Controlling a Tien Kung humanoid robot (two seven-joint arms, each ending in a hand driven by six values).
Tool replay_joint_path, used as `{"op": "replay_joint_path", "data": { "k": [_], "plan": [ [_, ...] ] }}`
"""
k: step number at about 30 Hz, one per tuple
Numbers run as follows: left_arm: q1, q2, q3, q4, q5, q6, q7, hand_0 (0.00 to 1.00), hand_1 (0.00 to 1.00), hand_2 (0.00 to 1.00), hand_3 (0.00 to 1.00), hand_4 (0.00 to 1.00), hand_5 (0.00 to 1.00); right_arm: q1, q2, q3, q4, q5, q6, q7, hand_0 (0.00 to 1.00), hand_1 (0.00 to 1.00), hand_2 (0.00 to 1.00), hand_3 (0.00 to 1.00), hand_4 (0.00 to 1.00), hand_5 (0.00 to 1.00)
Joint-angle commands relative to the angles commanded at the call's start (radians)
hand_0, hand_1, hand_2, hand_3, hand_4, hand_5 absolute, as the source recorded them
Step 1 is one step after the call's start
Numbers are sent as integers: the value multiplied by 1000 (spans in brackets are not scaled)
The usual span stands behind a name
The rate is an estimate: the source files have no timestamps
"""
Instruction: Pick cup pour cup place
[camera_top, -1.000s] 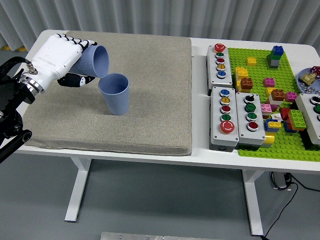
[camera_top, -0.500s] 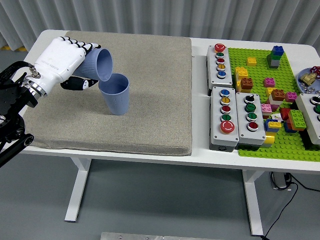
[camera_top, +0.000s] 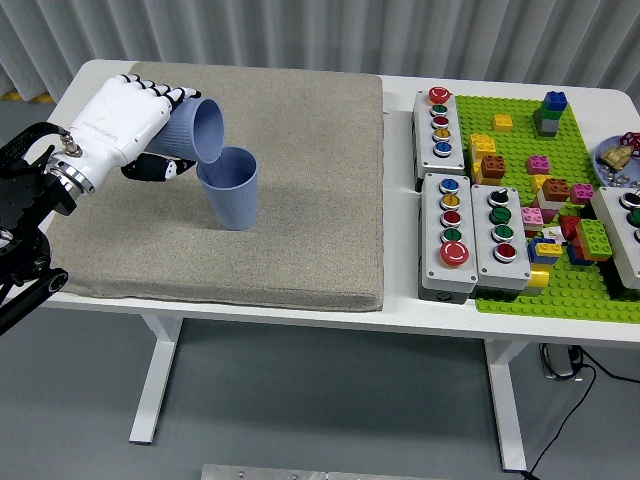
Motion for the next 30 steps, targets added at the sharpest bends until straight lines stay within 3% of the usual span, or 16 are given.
{"op": "replay_joint_path", "data": {
  "k": [30],
  "plan": [
    [3, -1, 4, 6, 0, 1, 1, 553, 576, 656, 677, 556, 43, -5, 2, -1, 0, -3, -2, 2, 740, 697, 737, 603, 149, 196]
  ]
}}
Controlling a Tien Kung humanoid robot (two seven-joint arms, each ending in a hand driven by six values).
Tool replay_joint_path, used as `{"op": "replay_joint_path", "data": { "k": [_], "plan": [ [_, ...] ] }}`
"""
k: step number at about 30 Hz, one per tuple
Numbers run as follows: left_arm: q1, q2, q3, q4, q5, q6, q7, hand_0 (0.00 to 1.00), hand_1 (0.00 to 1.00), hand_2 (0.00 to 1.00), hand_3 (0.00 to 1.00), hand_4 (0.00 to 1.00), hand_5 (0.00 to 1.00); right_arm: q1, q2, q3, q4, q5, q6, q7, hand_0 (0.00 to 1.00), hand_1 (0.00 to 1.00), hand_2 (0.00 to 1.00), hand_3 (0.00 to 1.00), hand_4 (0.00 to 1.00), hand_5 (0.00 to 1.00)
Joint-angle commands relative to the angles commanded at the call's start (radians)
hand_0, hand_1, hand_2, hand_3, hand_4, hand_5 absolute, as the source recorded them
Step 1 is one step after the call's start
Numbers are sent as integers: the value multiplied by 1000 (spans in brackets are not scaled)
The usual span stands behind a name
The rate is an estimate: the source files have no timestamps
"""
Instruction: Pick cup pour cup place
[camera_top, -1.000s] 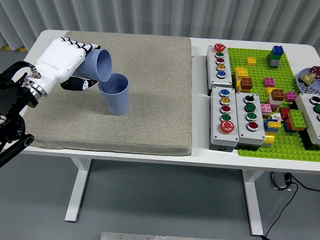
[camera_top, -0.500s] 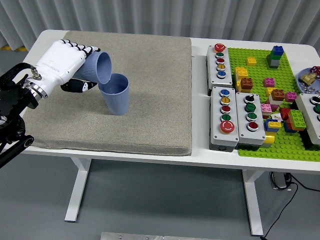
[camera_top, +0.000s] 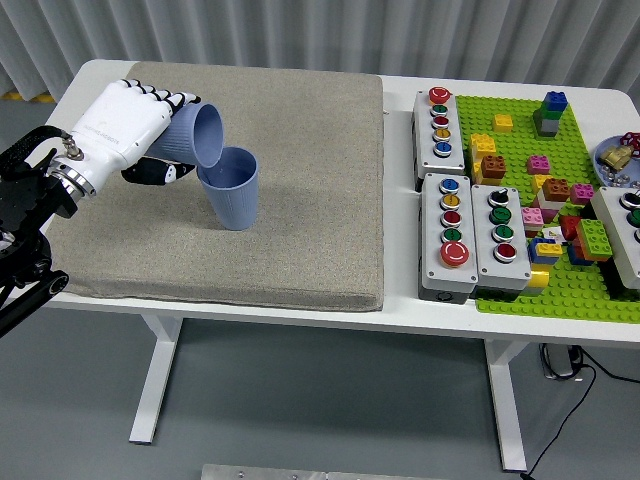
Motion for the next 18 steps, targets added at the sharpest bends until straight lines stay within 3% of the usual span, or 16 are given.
{"op": "replay_joint_path", "data": {
  "k": [5, 11, 15, 18],
  "plan": [
    [1, -8, -15, 9, 0, 21, -14, 553, 574, 655, 673, 556, 42, 3, 0, 1, 0, 0, 0, -1, 740, 697, 737, 603, 149, 195],
    [14, -31, -52, 30, 0, 62, -75, 548, 565, 646, 665, 561, 42, 4, 0, -1, 0, 0, 0, -2, 740, 696, 737, 603, 149, 196],
    [37, -62, -89, 61, -7, 84, -119, 548, 565, 646, 665, 561, 42, 4, 2, 0, 0, -2, 0, -2, 740, 696, 737, 603, 149, 196],
    [54, -81, -107, 71, -65, 91, -133, 546, 562, 644, 661, 561, 44, 4, 3, 3, 0, -5, -1, -2, 740, 697, 737, 603, 150, 197]
  ]
}}
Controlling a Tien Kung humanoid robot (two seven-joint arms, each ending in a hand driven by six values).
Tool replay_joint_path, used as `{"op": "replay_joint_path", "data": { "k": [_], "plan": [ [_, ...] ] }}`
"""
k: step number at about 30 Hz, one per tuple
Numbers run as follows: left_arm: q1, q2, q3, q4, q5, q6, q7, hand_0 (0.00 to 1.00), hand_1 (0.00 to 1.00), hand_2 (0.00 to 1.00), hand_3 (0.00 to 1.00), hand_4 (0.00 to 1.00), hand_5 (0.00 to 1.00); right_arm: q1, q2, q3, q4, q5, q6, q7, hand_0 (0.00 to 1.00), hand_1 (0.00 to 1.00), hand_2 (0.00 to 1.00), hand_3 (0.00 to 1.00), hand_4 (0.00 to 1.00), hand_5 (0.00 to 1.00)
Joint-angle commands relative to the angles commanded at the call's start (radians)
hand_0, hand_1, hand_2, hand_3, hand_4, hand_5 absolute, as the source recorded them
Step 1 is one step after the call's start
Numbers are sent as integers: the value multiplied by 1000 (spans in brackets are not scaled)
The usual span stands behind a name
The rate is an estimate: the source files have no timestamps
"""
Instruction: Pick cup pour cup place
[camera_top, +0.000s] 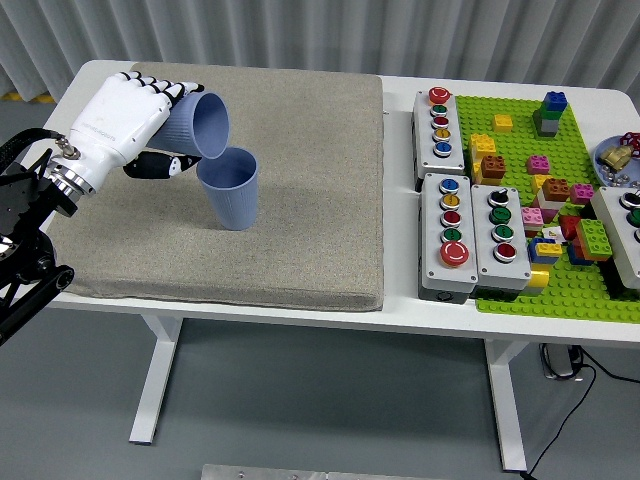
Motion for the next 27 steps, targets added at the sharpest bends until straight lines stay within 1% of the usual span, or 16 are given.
{"op": "replay_joint_path", "data": {
  "k": [1, 5, 8, 11, 18, 20, 22, 23, 25, 27],
  "plan": [
    [6, -9, -9, 5, -30, 0, -6, 546, 562, 644, 661, 561, 44, 0, 0, 1, 0, -2, 0, 0, 740, 697, 737, 603, 150, 197],
    [13, -19, -21, 16, -97, -1, -21, 545, 561, 646, 657, 562, 44, -1, 2, 1, 0, -3, 0, -1, 740, 697, 738, 603, 150, 197],
    [25, -31, -39, 29, -225, -7, -47, 545, 561, 646, 657, 562, 44, -3, 3, 1, 0, -3, 0, -1, 740, 697, 738, 603, 150, 197],
    [30, -39, -48, 41, -350, -16, -60, 544, 555, 640, 655, 562, 48, -6, 4, 1, 0, -6, 0, -2, 740, 697, 738, 603, 150, 199],
    [38, -69, -72, 90, -633, -47, -103, 542, 547, 633, 642, 564, 55, -10, 6, 3, 0, -13, 0, -5, 740, 697, 738, 603, 151, 200],
    [44, -86, -83, 110, -711, -61, -122, 542, 547, 633, 642, 564, 55, -10, 7, 3, 0, -14, 1, -6, 740, 697, 738, 603, 151, 200],
    [53, -108, -94, 138, -795, -67, -148, 542, 547, 633, 642, 564, 55, -9, 7, 4, 0, -15, 0, -6, 740, 697, 738, 603, 151, 200],
    [54, -111, -95, 142, -834, -67, -151, 540, 540, 622, 634, 562, 58, -9, 8, 4, 0, -15, 0, -6, 740, 697, 738, 603, 151, 200],
    [65, -142, -108, 172, -925, -72, -172, 540, 540, 622, 634, 562, 58, -8, 8, 2, 0, -14, 1, -6, 740, 697, 738, 603, 151, 200],
    [76, -170, -117, 196, -994, -75, -196, 540, 540, 622, 634, 562, 58, -8, 8, 2, 0, -15, 1, -6, 740, 697, 738, 603, 151, 200]
  ]
}}
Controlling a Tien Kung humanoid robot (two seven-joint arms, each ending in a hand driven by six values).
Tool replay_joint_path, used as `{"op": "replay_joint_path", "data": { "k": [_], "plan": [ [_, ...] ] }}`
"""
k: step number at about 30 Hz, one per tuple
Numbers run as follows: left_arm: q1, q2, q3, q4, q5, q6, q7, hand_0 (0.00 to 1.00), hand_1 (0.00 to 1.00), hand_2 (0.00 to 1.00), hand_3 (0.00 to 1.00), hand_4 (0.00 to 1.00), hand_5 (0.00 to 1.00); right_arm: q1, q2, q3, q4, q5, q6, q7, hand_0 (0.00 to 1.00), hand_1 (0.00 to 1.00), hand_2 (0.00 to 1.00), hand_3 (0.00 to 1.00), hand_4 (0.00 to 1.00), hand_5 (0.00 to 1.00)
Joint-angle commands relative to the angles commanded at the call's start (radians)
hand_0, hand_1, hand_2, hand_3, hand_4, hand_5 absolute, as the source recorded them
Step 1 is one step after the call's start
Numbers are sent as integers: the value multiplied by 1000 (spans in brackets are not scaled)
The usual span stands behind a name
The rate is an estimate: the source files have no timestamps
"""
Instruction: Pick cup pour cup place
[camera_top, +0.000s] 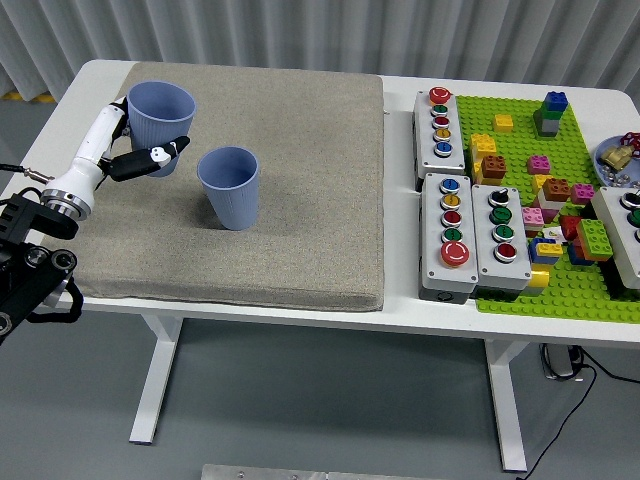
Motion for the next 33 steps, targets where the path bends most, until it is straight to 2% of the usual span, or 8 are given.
{"op": "replay_joint_path", "data": {
  "k": [5, 6, 9, 11, 17, 20, 23, 33],
  "plan": [
    [25, -70, 2, 56, -54, 21, -66, 552, 548, 623, 634, 562, 63, 1, 3, 2, 0, -2, 0, -1, 740, 697, 738, 603, 151, 199],
    [26, -74, 2, 59, -55, 23, -70, 552, 548, 623, 634, 562, 63, 2, 3, 2, 0, -2, 0, -1, 740, 697, 738, 603, 151, 199],
    [26, -124, 5, 110, -62, 53, -126, 552, 547, 621, 627, 561, 64, 5, 4, 1, 0, -1, 0, -1, 740, 697, 738, 603, 150, 200],
    [24, -154, -13, 141, -69, 59, -152, 552, 547, 621, 627, 561, 64, 7, 5, 1, 0, 0, 0, -1, 740, 697, 738, 603, 150, 200],
    [15, -217, -84, 207, -73, 73, -222, 558, 552, 620, 621, 563, 69, 10, 6, -1, 0, 1, 1, -1, 740, 697, 738, 603, 150, 200],
    [7, -243, -113, 244, -81, 79, -239, 561, 549, 613, 617, 563, 69, 11, 7, 0, 0, -2, 1, -2, 740, 697, 739, 603, 150, 202],
    [6, -257, -126, 263, -80, 85, -245, 561, 549, 613, 617, 563, 69, 13, 7, -1, 0, -1, 2, -1, 740, 697, 739, 603, 150, 202],
    [10, -267, -133, 316, -71, 106, -259, 571, 561, 616, 611, 558, 74, 17, 7, 0, 0, -3, 4, -4, 740, 699, 739, 603, 149, 202]
  ]
}}
